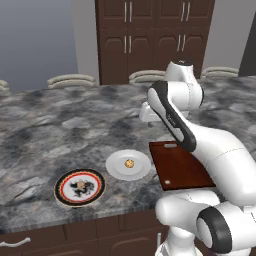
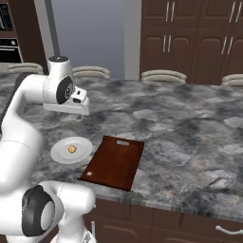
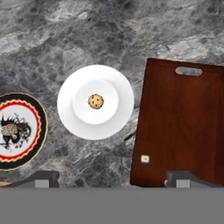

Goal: Move the dessert items from the plates to the tray.

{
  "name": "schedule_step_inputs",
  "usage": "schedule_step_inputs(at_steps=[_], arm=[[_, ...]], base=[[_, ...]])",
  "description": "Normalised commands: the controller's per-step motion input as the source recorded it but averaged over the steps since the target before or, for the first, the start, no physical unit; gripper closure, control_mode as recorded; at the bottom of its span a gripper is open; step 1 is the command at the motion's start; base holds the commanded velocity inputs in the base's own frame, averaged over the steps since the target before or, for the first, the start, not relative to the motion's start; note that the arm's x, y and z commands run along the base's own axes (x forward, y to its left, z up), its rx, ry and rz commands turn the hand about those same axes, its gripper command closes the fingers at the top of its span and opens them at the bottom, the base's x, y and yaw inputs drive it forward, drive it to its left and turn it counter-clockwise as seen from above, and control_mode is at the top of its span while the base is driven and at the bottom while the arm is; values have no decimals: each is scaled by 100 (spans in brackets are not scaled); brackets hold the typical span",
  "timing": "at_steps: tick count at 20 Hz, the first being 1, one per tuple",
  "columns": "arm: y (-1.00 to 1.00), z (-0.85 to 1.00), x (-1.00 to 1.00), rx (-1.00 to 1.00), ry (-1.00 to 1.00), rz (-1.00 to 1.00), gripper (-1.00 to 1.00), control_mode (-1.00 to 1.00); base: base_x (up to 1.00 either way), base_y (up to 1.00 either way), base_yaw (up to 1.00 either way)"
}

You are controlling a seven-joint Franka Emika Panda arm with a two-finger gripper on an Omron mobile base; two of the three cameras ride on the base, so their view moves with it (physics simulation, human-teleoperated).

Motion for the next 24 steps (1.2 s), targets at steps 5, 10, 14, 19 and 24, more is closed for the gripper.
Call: schedule_step_inputs(at_steps=[5, 10, 14, 19, 24], arm=[[97, -3, -12, 0, 17, 12, -100, -100], [84, -12, -18, 0, 17, 20, -100, -100], [64, -28, -25, 0, 3, 33, -100, -100], [69, -33, -30, 0, 0, 32, -100, -100], [46, -25, -6, 0, -1, 17, -100, -100]], base=[[0, 0, 0], [0, 0, 0], [0, 0, 0], [0, 0, 0], [0, 0, 0]])
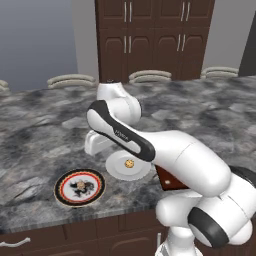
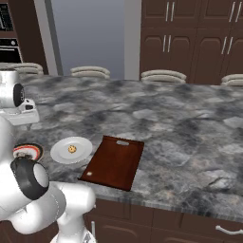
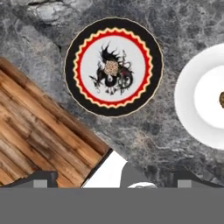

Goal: Move the dessert items from the plates to the tray.

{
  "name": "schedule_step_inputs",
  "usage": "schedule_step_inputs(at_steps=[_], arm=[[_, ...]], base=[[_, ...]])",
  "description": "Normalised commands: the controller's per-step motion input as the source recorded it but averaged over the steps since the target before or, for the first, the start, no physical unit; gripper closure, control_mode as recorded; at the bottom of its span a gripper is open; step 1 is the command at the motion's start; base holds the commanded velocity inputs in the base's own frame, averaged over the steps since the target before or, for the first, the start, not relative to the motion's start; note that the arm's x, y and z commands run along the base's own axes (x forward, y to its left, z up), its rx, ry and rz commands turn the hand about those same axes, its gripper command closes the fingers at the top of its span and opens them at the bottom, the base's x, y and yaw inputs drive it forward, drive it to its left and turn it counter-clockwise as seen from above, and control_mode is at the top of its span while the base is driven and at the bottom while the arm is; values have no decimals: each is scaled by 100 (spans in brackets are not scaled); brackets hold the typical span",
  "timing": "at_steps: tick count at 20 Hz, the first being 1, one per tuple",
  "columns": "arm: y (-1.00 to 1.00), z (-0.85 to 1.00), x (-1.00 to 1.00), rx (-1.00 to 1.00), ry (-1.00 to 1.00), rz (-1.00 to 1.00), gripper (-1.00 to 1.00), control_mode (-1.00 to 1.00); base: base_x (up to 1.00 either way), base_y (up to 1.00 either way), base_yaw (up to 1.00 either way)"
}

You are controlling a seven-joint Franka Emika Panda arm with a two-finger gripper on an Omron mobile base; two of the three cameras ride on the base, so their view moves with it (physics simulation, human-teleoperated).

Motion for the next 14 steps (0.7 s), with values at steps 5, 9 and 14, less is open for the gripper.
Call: schedule_step_inputs(at_steps=[5, 9, 14], arm=[[27, -33, 23, 0, 0, 0, -100, -100], [45, -28, 18, 0, 1, 0, -100, -100], [44, -43, 18, 0, 0, 0, -100, -100]], base=[[0, 0, 0], [0, 0, 0], [0, 0, 0]])
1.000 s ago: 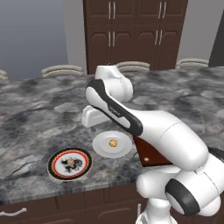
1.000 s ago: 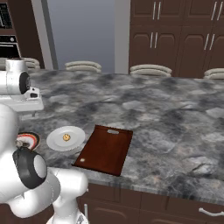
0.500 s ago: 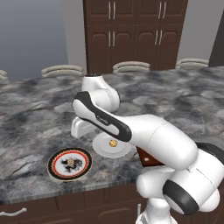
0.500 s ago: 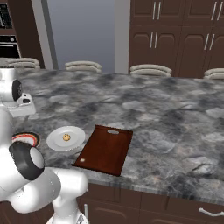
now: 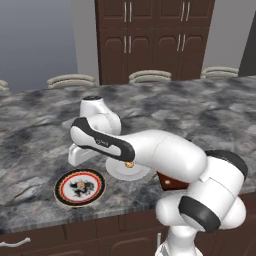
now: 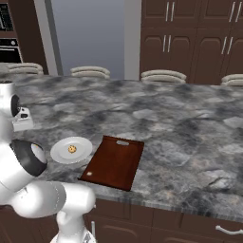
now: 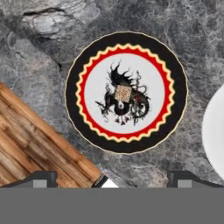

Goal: Move the dessert items from the plates to the tray.

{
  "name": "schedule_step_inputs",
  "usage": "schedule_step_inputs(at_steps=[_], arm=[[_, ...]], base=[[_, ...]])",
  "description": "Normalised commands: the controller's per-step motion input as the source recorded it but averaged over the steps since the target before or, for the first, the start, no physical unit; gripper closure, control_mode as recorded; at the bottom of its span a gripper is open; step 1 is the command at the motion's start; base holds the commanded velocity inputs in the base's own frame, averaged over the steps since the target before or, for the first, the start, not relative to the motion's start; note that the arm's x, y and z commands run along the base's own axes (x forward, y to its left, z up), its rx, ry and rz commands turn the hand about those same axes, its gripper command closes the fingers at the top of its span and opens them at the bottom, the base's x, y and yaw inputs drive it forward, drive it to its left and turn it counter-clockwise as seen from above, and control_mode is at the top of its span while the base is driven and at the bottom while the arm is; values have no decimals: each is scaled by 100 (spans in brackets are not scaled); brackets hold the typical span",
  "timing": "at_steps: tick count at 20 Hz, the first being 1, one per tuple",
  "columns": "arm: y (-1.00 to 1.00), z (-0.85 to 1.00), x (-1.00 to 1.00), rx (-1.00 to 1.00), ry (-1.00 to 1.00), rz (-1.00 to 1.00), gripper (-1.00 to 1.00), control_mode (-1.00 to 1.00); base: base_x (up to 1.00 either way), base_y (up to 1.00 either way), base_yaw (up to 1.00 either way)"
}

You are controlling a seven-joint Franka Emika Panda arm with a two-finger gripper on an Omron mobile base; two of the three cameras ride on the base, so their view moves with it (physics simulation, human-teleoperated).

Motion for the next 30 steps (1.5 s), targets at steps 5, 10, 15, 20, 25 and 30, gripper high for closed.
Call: schedule_step_inputs(at_steps=[5, 10, 15, 20, 25, 30], arm=[[26, -43, 21, 0, 0, 0, -100, -100], [0, -34, 27, 0, 0, 0, -100, -100], [3, -28, 23, 0, 0, -6, -100, -100], [7, -17, 20, 0, 0, -17, -100, -100], [6, -18, 3, 0, 0, -15, -100, -100], [11, -20, 1, 0, 0, -10, -100, -100]], base=[[0, 0, 0], [0, 0, 0], [0, 0, 0], [0, 0, 0], [0, 0, 0], [0, 0, 0]])
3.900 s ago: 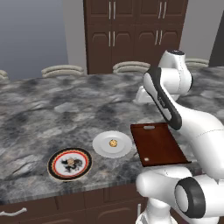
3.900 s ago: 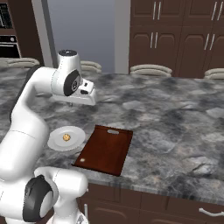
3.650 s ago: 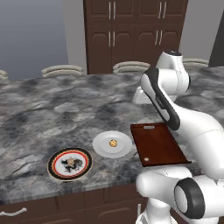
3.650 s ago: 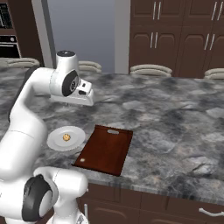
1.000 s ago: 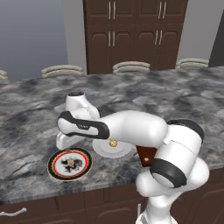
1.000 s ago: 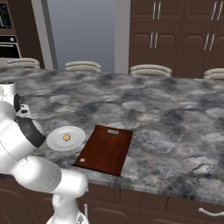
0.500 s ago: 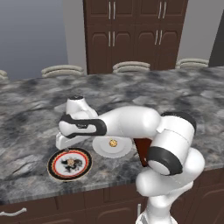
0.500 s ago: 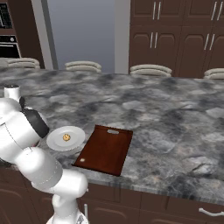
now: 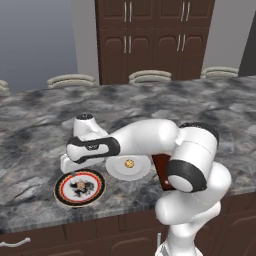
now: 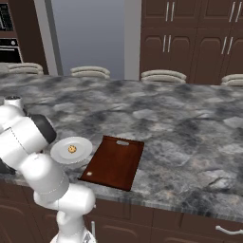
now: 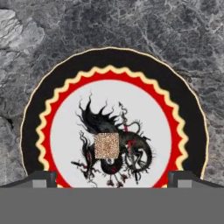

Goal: Move the dessert items from the plates to the tray.

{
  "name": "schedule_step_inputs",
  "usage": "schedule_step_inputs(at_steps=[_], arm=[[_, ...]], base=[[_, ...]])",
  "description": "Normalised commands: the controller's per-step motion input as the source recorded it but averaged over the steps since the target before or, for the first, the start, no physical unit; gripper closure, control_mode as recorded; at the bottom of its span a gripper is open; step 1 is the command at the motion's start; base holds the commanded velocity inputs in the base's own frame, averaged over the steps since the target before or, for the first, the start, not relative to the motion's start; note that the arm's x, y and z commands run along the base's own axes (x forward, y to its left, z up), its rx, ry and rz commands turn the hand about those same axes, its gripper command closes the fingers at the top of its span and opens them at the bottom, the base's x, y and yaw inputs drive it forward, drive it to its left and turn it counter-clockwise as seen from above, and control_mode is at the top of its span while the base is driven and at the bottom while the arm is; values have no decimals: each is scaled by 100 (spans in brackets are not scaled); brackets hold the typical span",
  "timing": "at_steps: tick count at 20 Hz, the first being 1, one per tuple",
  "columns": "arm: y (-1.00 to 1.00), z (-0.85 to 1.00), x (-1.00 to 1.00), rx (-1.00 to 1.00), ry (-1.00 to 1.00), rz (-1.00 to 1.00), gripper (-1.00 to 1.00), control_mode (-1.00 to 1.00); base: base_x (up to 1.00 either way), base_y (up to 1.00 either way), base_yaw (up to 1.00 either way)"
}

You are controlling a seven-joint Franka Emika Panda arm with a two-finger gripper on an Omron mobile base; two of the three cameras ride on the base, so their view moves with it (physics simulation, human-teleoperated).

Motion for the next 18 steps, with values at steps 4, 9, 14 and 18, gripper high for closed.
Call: schedule_step_inputs(at_steps=[4, 9, 14, 18], arm=[[0, -22, 11, 0, 0, -1, -100, -100], [0, -17, 1, 0, 1, 0, -100, -100], [2, -21, 0, 0, 2, 0, -100, -100], [0, -20, 0, 0, 4, 0, -100, -100]], base=[[0, 0, 0], [0, 0, 0], [0, 0, 0], [0, 0, 0]])
